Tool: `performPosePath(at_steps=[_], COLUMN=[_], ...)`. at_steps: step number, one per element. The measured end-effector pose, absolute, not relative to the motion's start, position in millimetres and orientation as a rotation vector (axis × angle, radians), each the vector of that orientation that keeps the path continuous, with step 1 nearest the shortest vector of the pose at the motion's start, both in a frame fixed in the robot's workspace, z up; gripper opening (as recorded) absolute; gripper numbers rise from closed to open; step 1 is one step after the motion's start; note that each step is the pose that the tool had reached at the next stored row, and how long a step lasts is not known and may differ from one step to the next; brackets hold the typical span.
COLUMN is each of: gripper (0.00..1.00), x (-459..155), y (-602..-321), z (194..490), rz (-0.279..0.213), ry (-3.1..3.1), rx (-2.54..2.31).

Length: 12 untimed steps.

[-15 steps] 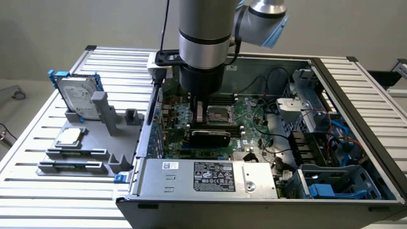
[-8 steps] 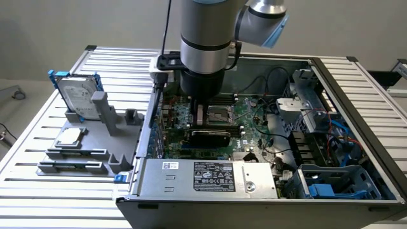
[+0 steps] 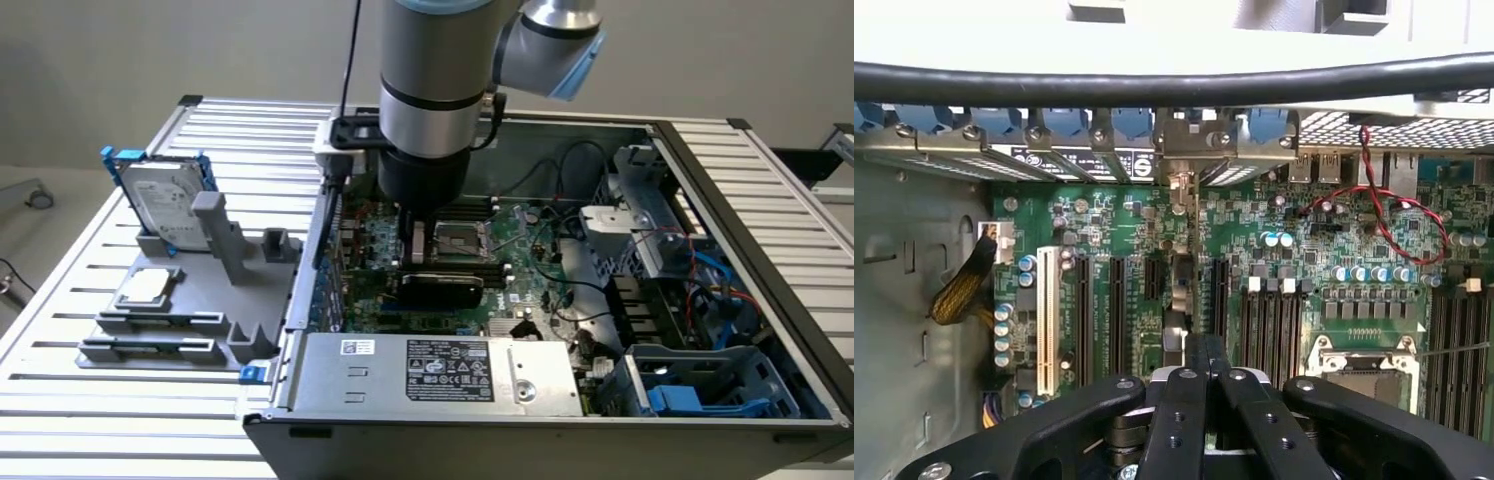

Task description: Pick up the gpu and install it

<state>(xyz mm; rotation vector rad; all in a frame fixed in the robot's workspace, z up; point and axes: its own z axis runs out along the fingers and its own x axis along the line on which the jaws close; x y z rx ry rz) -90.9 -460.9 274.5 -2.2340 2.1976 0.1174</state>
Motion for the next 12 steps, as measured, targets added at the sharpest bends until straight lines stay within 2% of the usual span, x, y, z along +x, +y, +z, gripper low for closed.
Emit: performPosePath(at_steps=[12], gripper=[0.11], x=[-90.7], y=[-459.4], z=[270.6], rz=[0.117], ry=[2.198], rx=[-2.234])
